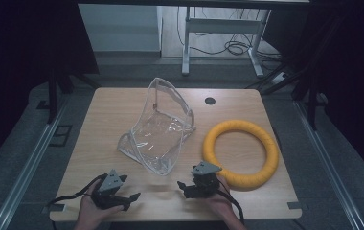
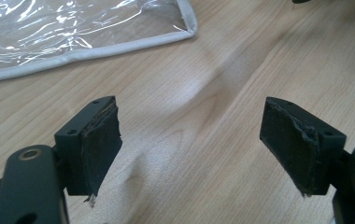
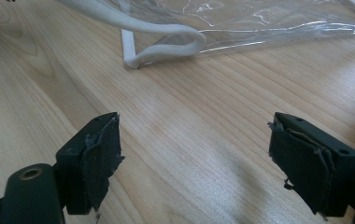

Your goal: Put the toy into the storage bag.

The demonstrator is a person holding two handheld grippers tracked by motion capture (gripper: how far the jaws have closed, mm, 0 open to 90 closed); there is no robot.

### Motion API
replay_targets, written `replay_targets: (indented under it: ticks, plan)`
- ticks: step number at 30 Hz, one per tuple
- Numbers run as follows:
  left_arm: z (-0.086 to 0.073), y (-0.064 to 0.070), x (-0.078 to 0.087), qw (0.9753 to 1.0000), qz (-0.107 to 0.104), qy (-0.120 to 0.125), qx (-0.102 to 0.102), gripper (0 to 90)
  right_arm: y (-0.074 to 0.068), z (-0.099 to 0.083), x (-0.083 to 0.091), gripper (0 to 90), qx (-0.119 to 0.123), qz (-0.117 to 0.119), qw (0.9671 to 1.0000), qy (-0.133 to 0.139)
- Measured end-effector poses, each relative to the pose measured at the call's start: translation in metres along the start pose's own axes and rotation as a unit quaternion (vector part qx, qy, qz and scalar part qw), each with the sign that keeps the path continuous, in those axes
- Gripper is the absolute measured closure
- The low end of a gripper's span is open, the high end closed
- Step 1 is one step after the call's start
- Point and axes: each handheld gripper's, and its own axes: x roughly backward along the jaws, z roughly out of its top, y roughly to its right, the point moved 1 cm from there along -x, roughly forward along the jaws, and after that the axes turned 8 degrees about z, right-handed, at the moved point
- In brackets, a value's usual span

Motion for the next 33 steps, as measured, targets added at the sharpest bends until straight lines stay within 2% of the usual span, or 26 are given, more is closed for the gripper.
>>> replay_targets:
  ticks: [7, 13, 16, 20, 22, 25, 28, 33]
  plan:
    - [0.000, 0.001, 0.001, 1.0000, 0.000, 0.001, 0.000, 20.2, -0.004, 0.001, 0.001, 18.7, 0.005, 0.011, 0.9999, 0.000]
    - [0.001, 0.000, -0.002, 1.0000, -0.004, 0.002, 0.005, 20.2, -0.002, 0.005, 0.004, 18.4, -0.003, 0.015, 0.9998, 0.012]
    - [0.000, 0.000, -0.001, 1.0000, 0.005, 0.003, 0.001, 20.2, -0.002, 0.007, 0.007, 17.9, -0.006, 0.018, 0.9997, 0.017]
    - [0.000, -0.001, 0.001, 1.0000, 0.006, 0.007, 0.002, 20.2, -0.001, 0.009, 0.010, 17.4, -0.010, 0.022, 0.9995, 0.019]
    - [0.001, -0.001, 0.002, 0.9999, 0.006, 0.008, 0.003, 20.2, -0.002, 0.009, 0.012, 18.7, -0.007, 0.018, 0.9996, 0.020]
    - [0.001, -0.002, 0.002, 1.0000, 0.006, 0.006, 0.000, 20.2, -0.004, 0.009, 0.014, 24.3, 0.015, 0.000, 0.9996, 0.025]
    - [0.001, -0.002, 0.003, 0.9999, 0.007, 0.008, 0.000, 20.2, -0.004, 0.011, 0.020, 25.4, 0.020, 0.009, 0.9994, 0.028]
    - [0.001, -0.001, 0.003, 1.0000, 0.004, 0.006, 0.002, 20.2, -0.001, 0.013, 0.026, 25.8, 0.021, 0.009, 0.9993, 0.031]
